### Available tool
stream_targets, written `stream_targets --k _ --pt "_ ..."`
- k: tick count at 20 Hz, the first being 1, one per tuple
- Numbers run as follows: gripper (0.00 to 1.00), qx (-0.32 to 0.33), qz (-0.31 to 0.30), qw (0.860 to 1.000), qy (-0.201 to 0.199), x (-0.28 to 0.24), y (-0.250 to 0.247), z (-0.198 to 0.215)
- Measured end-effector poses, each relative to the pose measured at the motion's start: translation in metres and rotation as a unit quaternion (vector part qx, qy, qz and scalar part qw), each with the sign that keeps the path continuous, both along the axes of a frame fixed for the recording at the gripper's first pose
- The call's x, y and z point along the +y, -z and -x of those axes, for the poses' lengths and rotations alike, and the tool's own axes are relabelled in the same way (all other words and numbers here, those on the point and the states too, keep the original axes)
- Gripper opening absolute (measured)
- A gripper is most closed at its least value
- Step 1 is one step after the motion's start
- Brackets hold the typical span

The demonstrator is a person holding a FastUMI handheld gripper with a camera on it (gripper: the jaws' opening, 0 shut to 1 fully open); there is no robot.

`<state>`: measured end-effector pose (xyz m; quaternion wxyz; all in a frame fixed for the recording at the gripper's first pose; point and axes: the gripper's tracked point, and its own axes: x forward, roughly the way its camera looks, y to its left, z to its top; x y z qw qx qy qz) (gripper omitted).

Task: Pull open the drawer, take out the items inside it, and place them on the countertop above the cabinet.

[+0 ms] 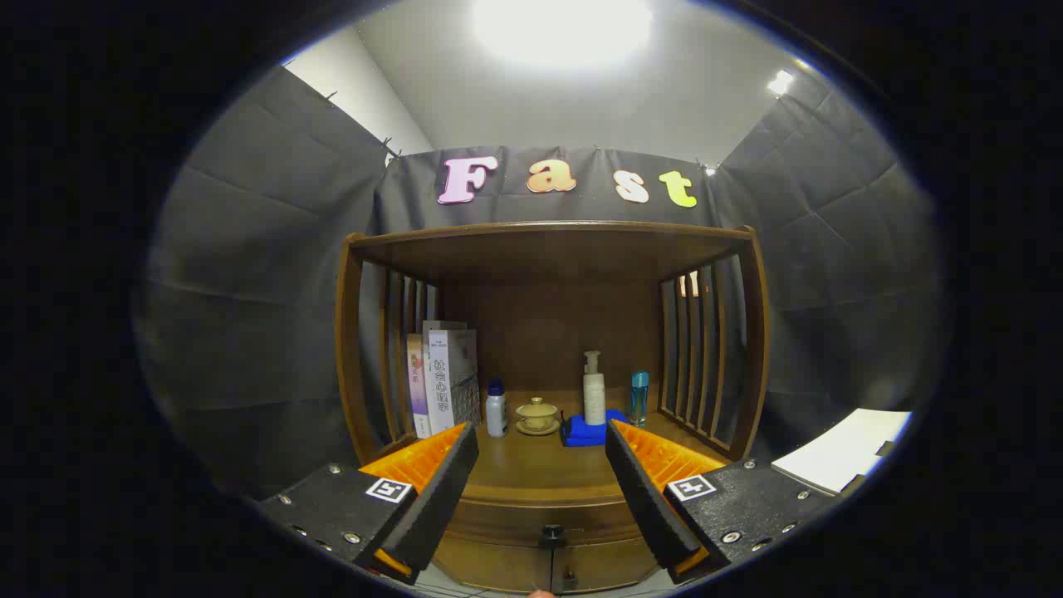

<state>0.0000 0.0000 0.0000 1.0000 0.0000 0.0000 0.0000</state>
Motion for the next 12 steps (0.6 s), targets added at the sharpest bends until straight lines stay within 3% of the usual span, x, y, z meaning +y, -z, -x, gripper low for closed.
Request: stream_targets --k 12 --pt "0.96 -0.001 -0.041 0.999 0.003 -0.013 0.004 -0.001"
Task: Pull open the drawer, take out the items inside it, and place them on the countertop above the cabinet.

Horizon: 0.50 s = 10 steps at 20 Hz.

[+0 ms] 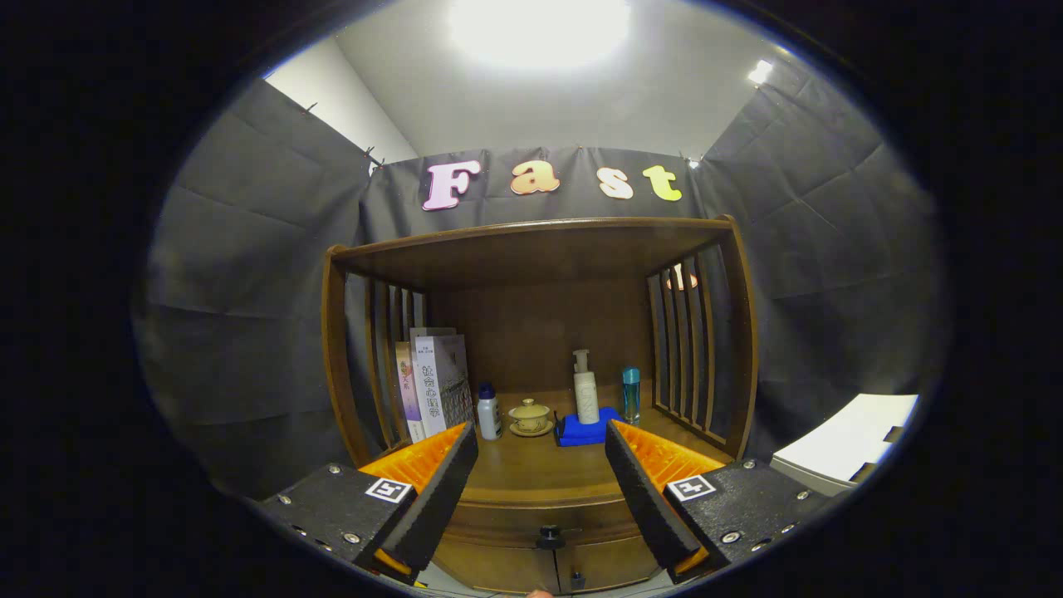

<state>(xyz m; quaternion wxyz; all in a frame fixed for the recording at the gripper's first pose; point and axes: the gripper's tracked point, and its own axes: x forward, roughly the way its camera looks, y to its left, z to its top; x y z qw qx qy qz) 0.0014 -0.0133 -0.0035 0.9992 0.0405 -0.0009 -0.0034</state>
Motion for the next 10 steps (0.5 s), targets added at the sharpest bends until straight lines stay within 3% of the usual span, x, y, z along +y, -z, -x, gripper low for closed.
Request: stream_targets --k 10 --pt "0.95 0.026 0.031 0.999 -0.004 0.006 0.025 -0.007"
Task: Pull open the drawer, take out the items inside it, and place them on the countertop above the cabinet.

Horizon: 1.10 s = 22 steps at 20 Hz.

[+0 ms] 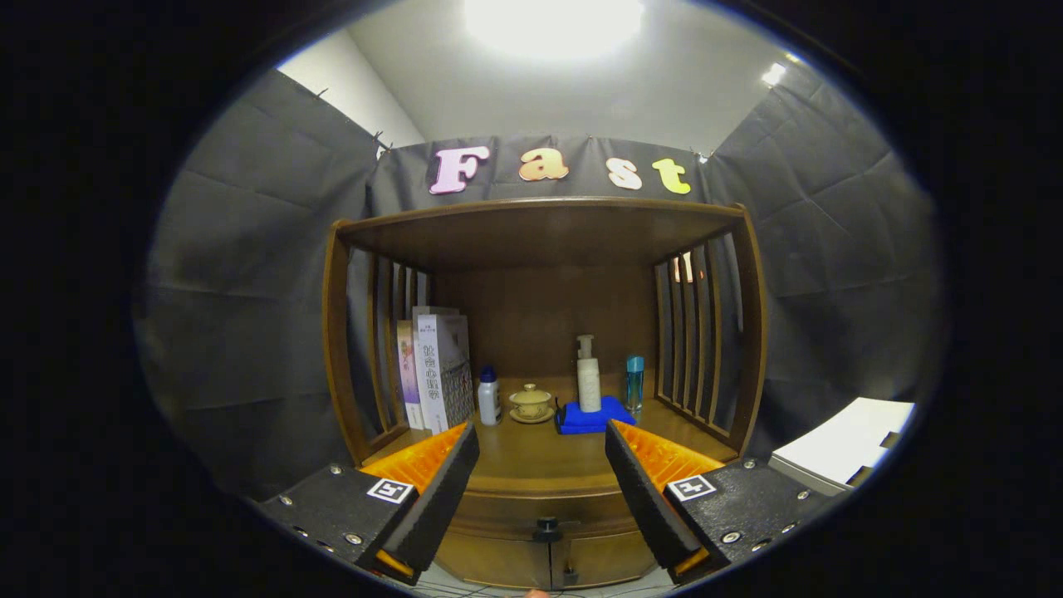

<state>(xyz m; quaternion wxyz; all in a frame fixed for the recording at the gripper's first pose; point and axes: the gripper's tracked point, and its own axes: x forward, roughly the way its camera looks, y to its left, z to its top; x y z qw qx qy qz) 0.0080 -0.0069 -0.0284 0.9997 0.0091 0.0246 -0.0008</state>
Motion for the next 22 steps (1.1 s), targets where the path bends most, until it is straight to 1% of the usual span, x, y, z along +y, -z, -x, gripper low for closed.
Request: stream_targets --k 6,13,16,18,22 --pt "0.95 0.019 0.019 1.0 0.004 -0.002 0.017 -0.006" --pt "0.95 0.037 0.021 0.999 -0.014 0.007 0.029 -0.01" --pt "0.95 0.038 0.02 0.999 -0.015 0.007 0.031 -0.011" --pt "0.95 0.041 0.026 0.999 -0.009 0.005 0.036 -0.012" --pt "0.95 0.052 0.065 0.997 0.009 -0.004 0.052 -0.018"
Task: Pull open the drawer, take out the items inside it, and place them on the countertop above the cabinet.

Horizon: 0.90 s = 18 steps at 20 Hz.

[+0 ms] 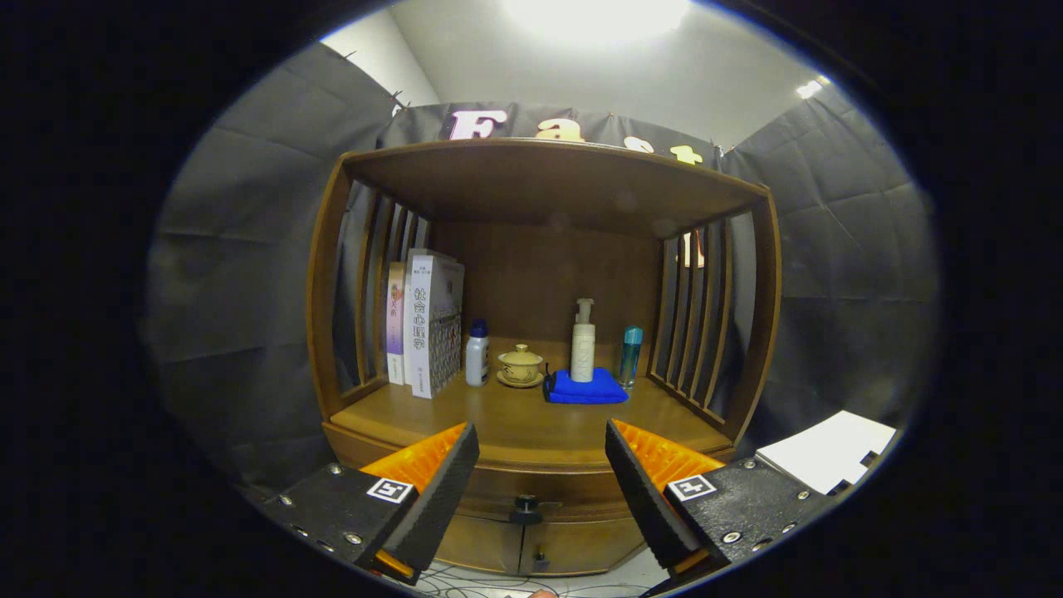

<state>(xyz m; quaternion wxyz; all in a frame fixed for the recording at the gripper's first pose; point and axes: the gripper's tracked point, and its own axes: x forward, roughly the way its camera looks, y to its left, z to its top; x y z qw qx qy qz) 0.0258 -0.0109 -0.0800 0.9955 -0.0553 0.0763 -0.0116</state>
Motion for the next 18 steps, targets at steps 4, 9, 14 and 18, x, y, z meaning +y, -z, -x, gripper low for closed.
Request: stream_targets --k 4,9,14,18 --pt "0.96 0.018 0.02 1.0 0.001 -0.002 0.031 -0.008" --pt "0.95 0.044 0.04 0.998 -0.009 -0.007 0.084 -0.025" --pt "0.95 0.058 0.027 0.998 0.003 -0.01 0.129 -0.047" --pt "0.92 0.088 -0.002 0.996 0.021 -0.012 0.163 -0.058"
